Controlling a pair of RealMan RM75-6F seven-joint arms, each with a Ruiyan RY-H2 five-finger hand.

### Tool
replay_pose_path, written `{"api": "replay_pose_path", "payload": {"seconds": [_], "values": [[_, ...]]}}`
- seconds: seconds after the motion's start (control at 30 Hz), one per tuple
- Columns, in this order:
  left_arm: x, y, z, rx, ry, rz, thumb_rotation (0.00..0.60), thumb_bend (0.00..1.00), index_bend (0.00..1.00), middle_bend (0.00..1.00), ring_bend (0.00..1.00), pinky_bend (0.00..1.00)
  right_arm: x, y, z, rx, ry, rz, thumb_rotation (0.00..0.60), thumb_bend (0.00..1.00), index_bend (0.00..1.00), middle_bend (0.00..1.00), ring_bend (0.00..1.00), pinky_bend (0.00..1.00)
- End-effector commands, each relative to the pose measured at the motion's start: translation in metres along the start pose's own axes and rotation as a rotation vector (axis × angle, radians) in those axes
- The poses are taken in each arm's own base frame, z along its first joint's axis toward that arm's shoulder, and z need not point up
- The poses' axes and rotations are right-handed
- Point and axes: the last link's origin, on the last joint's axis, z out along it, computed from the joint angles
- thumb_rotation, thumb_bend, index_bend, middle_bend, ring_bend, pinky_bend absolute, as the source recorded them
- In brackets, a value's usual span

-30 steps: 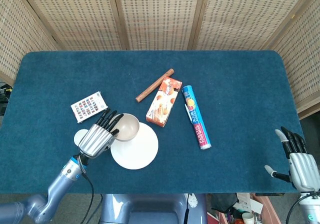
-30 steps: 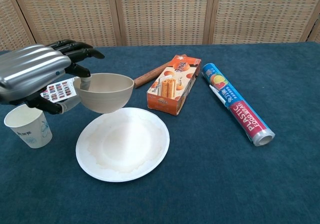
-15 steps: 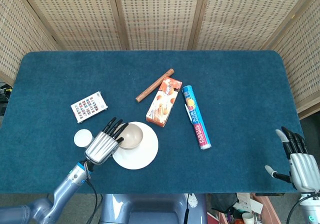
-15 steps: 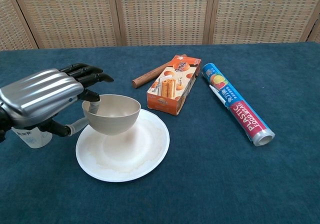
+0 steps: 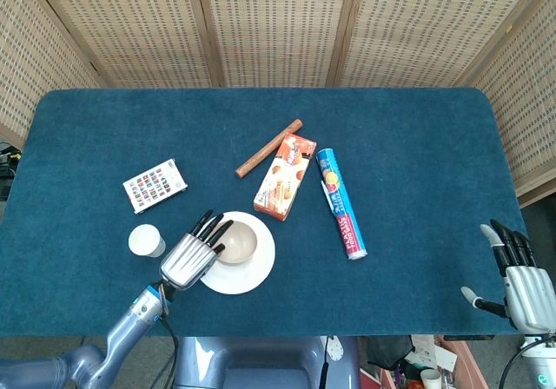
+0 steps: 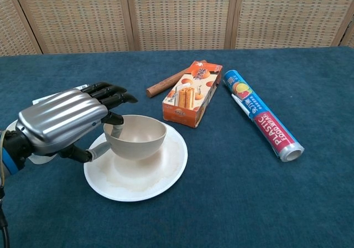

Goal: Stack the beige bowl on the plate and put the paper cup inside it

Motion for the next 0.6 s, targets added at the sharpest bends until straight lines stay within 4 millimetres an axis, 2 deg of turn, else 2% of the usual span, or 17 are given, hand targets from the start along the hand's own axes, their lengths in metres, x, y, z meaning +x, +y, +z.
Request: {"api": "replay_pose_path", "payload": {"seconds": [0.03,0.6], "values": [[-0.0013,0.0016,0.0009,-0.001,-0.004,0.001,0.6,0.46,0.61,0.11,0.0,0.04,0.0004,-0.0001,-0.0001,0.001,0.001,0.0,0.6,0.15,0.0,0.0,0.0,0.0],[-0.0106,0.0052,0.0036,0.004,-0.029,0.01,0.6,0.46,0.61,0.11,0.0,0.03,0.0027,-0.0026,-0.0003,0.008,0.009,0.012,0.6,0.15,0.0,0.0,0.0,0.0]]}}
